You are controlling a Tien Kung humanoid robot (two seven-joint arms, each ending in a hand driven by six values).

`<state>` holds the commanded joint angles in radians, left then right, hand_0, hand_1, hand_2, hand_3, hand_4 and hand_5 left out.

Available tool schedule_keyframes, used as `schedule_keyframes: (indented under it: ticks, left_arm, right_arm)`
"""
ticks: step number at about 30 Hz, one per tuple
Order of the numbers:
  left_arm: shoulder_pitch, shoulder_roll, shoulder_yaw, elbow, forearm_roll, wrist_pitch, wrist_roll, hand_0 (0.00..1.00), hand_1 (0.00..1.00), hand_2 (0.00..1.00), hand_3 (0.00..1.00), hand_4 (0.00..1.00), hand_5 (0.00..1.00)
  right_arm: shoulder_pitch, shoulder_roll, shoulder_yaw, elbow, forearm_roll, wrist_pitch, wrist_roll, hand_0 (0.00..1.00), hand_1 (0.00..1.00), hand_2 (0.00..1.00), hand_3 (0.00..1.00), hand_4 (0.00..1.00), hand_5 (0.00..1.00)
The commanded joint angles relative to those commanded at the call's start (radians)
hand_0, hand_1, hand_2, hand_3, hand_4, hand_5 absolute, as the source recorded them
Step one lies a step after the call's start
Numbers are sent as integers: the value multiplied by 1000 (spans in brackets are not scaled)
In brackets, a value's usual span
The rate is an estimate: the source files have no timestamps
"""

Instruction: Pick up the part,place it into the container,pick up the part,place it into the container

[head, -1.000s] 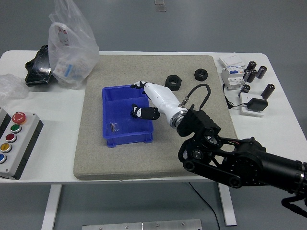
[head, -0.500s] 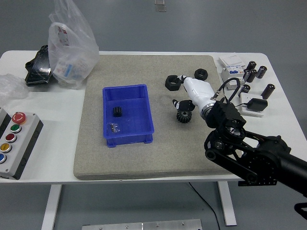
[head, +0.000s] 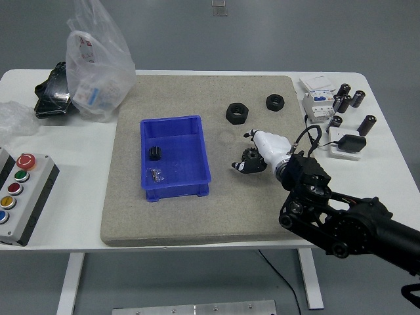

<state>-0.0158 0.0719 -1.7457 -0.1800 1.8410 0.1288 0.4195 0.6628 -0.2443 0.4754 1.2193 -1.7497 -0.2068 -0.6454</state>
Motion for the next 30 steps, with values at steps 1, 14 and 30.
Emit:
schedule_keyframes:
  ticks: [1, 14, 30]
  left_arm:
    - [0, 0, 0, 0, -1, 1, -2, 846, 779, 775, 926, 939, 844]
    - [-1, -1, 3, 0, -9, 3, -16, 844, 775, 766, 907, 938, 844]
    - [1, -2, 6, 0, -20, 6, -27, 840, 769, 763, 899, 923, 839]
  right_arm:
    - [0, 0, -3, -2, 0, 5, 0, 636, 766, 818, 875, 859, 432]
    - [-2, 2, -34, -5, -22, -7, 0, 508, 598, 440, 503, 277, 19]
    - [23, 2, -32, 25, -99, -164, 0, 454, 527, 304, 353, 124, 2]
